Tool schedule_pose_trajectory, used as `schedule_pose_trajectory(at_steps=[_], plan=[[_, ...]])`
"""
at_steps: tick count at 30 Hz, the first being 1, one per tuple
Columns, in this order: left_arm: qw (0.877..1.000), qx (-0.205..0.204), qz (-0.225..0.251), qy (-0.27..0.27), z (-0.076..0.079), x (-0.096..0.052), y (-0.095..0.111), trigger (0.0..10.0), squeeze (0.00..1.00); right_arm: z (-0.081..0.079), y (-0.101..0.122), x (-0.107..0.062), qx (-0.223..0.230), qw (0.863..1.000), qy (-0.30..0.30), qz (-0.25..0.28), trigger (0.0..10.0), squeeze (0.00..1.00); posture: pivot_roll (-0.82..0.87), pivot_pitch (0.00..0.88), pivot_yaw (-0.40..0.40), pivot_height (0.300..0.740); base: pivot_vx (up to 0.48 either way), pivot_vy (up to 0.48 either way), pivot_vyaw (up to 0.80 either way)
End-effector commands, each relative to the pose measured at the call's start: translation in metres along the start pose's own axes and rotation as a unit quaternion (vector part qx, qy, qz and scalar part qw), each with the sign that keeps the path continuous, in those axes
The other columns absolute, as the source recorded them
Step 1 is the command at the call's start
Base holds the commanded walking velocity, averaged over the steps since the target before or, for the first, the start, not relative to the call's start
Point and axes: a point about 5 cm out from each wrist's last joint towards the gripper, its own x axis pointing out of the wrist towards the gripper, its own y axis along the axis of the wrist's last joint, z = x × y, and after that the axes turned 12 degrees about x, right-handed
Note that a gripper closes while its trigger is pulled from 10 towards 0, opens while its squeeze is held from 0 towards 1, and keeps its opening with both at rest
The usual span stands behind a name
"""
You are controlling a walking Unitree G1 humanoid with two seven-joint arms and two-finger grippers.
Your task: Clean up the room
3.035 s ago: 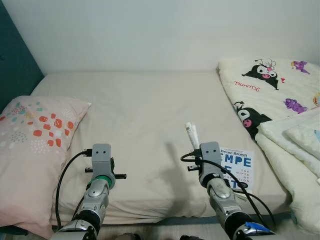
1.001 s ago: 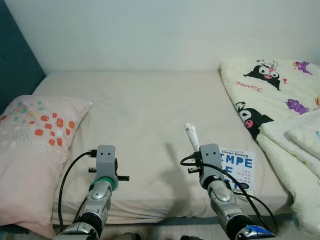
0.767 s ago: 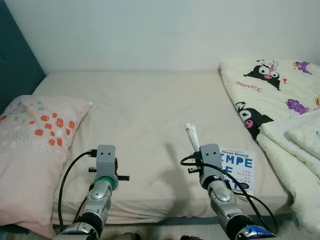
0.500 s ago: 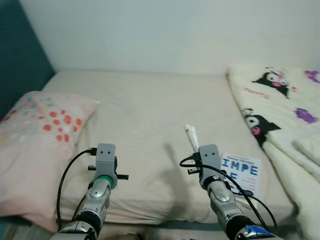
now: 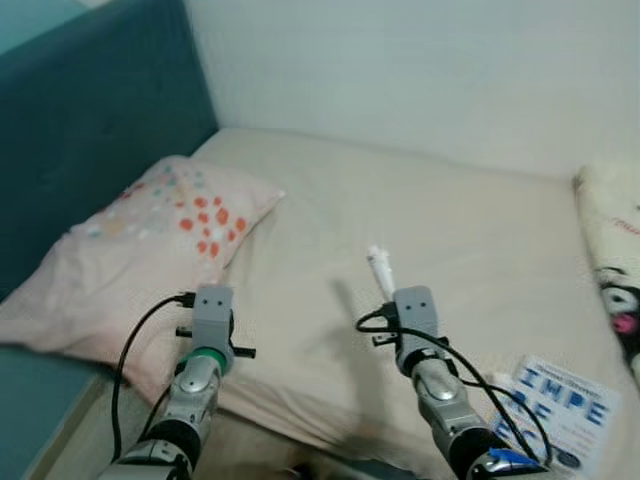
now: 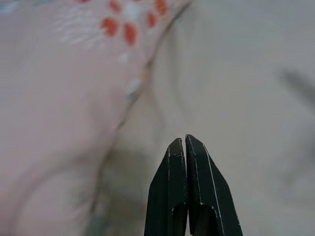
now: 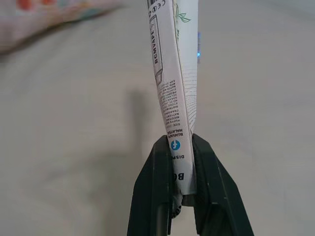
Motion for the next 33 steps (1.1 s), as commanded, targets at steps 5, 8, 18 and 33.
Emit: schedule_pose_trajectory(at_steps=[5, 8, 18, 33], plan=[[1.000, -0.011, -0.009, -0.012, 0.001, -0.001, -0.003, 10.0, 0.00, 0.001, -0.003, -0.001, 0.009, 1.000, -0.005, -0.007, 10.0, 0.00, 0.12, 0.031, 0.081, 0.740, 0.000, 0.000, 0.80], [1.000, -0.015, -0.009, -0.016, 0.002, -0.001, -0.003, 10.0, 0.00, 0.001, -0.003, -0.001, 0.010, 1.000, -0.003, -0.010, 10.0, 0.00, 0.11, 0.033, 0.080, 0.740, 0.000, 0.000, 0.80], [1.000, -0.018, -0.014, -0.017, 0.006, -0.001, -0.004, 10.0, 0.00, 0.001, -0.008, -0.004, 0.010, 1.000, 0.006, -0.020, 10.0, 0.00, 0.10, 0.055, 0.069, 0.740, 0.000, 0.000, 0.80], [1.000, -0.018, -0.017, 0.000, -0.005, 0.000, -0.004, 10.0, 0.00, -0.001, -0.009, -0.005, 0.023, 1.000, 0.010, -0.014, 10.0, 0.00, 0.08, 0.036, 0.085, 0.740, 0.000, 0.000, 0.80]])
